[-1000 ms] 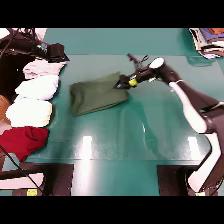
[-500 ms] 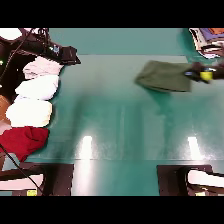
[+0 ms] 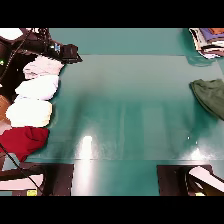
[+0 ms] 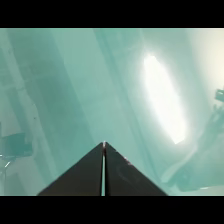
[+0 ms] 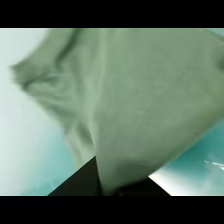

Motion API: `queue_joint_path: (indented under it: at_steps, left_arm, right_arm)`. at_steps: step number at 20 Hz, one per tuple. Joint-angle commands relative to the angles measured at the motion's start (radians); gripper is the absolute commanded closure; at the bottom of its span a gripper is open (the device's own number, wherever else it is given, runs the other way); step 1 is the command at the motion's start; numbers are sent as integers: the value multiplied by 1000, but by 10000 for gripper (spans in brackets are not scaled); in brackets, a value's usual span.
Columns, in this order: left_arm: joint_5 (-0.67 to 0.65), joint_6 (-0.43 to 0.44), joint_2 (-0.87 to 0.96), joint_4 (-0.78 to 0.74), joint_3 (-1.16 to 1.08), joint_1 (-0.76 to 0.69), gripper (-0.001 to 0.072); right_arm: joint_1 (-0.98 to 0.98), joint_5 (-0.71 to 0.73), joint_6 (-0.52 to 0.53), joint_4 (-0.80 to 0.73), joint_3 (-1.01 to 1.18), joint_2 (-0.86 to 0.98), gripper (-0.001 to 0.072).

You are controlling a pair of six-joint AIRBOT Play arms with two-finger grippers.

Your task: Fold the shirts.

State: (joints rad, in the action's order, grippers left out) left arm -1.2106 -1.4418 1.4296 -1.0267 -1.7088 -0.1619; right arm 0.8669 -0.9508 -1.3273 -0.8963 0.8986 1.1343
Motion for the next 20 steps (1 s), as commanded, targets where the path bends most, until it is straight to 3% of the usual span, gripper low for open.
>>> queue_joint_path:
  at_steps: [1,3,4,8,11,14,20]
  left_arm:
    - [2,2,0,2,0,0,684]
    - [2,3,0,2,0,0,684]
    - [2,10,0,2,0,0,684]
    - [10,10,0,2,0,0,684]
    - [29,9,0,3,0,0,684]
    - [23,10,0,3,0,0,683]
    - [1,6,0,10,0,0,683]
  right_arm:
    - [91,-48,0,-138,-40,-20,629]
    - [113,-105,0,-256,7,-20,227]
    - [134,-148,0,-300,45,-20,121]
    - [220,-300,-55,-311,209,-20,119]
    - [151,-307,-79,-132,241,-37,120]
    - [-66,-343,-79,-16,240,-61,160]
    - [-633,-244,-77,-23,240,-85,173]
